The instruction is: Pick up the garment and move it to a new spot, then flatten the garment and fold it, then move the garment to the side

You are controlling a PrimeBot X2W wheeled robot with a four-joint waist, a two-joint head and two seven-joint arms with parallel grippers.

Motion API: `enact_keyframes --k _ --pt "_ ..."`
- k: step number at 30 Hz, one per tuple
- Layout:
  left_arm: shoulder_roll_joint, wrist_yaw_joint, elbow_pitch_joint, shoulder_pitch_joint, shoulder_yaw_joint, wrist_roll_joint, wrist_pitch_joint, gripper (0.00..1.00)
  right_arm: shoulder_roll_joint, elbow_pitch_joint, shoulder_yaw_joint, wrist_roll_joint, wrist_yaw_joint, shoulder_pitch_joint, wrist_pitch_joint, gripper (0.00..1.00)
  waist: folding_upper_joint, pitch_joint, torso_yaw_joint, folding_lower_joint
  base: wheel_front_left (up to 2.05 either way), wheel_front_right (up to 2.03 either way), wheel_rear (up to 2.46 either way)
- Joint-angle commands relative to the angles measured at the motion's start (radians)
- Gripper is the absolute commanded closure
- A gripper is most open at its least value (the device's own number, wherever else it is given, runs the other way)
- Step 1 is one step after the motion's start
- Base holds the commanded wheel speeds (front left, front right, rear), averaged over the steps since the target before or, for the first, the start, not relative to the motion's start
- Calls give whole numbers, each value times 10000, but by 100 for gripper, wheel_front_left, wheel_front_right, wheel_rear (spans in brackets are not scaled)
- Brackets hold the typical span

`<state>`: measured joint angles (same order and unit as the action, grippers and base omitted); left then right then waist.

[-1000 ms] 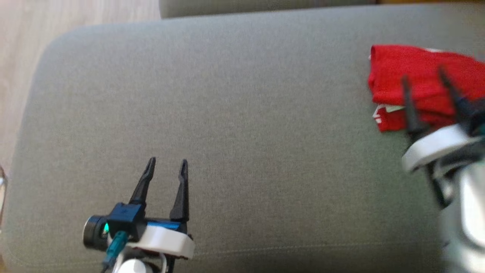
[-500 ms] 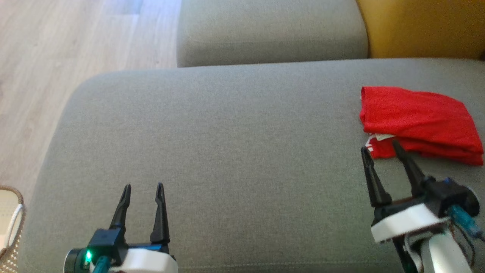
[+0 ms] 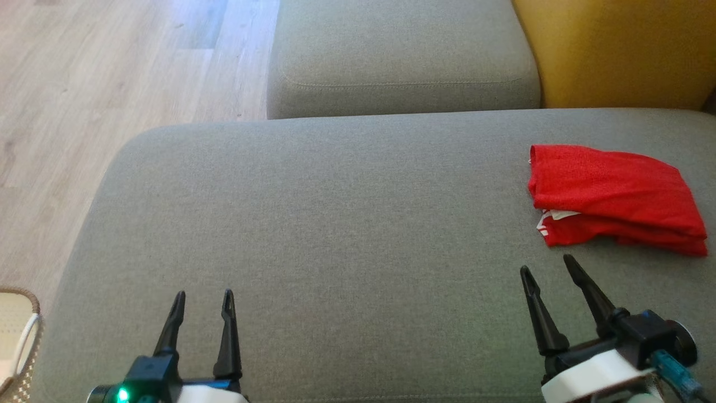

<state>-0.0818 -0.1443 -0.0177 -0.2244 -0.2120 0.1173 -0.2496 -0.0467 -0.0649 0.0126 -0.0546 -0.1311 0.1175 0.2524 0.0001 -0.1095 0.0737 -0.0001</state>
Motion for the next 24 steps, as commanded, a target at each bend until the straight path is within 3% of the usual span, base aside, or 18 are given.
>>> enact_keyframes --k 1,3,4,8,24 --pt "7 38 -288 356 363 -79 -122 0 -37 384 -278 -106 4 -261 92 0 -1 -7 -15 1 0 0 0" --pt "25 97 -300 355 379 -82 -122 0 -36 380 -297 -142 4 -243 92 0 -1 -9 -41 1 0 0 0" --pt "8 96 4 0 6 -15 0 100 0 2 -52 -86 0 3 0 100 -1 -12 -43 1 0 0 0" --pt "41 124 546 -125 -43 31 31 100 4 -573 -88 -128 0 122 -21 100 -1 -6 -53 1 0 0 0" --pt "-37 451 798 304 236 2080 374 100 -55 -726 -18 -2178 0 -179 -433 100 -1 140 -141 1 0 0 0"
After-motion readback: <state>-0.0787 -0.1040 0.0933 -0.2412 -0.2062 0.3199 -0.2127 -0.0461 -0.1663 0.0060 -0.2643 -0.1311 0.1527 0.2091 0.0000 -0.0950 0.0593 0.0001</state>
